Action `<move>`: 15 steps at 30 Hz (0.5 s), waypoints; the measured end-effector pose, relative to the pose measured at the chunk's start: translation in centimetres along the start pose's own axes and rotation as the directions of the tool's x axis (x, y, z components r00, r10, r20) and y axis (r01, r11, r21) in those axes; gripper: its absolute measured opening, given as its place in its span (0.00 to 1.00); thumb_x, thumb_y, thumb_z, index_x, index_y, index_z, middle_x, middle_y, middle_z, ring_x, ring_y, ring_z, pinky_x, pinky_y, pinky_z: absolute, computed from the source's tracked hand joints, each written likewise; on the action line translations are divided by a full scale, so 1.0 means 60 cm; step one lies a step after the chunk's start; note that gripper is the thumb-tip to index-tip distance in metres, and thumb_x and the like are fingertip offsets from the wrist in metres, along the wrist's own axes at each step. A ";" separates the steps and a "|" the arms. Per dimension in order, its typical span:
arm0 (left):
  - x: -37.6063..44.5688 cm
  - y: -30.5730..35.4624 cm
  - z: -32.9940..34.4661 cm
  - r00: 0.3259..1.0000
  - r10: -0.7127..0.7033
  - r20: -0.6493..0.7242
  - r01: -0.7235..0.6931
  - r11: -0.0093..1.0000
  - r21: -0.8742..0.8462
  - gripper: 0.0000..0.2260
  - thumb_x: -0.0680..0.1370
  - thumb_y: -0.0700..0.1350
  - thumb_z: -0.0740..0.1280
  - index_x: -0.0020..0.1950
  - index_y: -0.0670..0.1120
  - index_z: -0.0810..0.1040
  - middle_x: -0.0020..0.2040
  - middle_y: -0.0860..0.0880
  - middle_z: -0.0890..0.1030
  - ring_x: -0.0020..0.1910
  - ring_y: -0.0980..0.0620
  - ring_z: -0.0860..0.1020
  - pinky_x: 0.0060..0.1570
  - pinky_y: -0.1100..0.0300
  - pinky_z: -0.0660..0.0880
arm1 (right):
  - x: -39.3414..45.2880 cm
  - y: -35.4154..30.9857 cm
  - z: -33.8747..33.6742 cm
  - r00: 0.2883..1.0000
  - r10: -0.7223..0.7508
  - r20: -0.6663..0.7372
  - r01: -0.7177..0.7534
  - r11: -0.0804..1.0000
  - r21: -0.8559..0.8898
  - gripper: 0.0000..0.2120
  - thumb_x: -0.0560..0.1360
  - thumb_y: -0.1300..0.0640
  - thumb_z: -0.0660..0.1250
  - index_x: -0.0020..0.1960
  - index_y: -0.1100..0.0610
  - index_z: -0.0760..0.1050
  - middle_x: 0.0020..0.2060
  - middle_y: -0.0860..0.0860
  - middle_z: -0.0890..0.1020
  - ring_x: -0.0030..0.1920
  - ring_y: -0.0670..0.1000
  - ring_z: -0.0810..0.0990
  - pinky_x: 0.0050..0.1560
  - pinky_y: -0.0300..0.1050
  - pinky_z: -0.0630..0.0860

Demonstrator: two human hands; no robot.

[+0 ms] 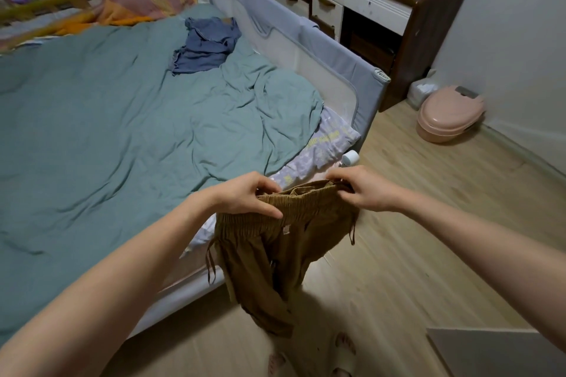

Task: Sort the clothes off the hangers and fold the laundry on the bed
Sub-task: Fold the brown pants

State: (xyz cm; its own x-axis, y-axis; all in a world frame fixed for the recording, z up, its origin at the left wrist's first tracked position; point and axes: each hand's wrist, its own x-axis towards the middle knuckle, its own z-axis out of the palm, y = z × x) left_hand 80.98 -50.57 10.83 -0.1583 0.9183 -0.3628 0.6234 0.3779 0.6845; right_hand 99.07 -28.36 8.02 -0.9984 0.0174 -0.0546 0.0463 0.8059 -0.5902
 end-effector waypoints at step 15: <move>0.000 -0.022 0.022 0.900 0.299 -0.316 -0.023 0.757 0.653 0.12 0.81 0.54 0.58 0.49 0.48 0.75 0.43 0.49 0.81 0.46 0.45 0.79 0.36 0.56 0.66 | 0.041 -0.052 -0.082 0.929 0.074 0.361 -0.028 0.991 -0.132 0.11 0.70 0.64 0.71 0.52 0.57 0.81 0.41 0.54 0.83 0.41 0.50 0.80 0.46 0.49 0.76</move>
State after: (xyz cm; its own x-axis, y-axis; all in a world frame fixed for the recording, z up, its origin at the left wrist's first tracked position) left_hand 81.15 -51.23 9.07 -0.1979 0.9771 0.0779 0.9754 0.1885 0.1140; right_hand 96.33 -27.92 13.69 -0.9123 -0.1376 -0.3857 0.0694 0.8763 -0.4767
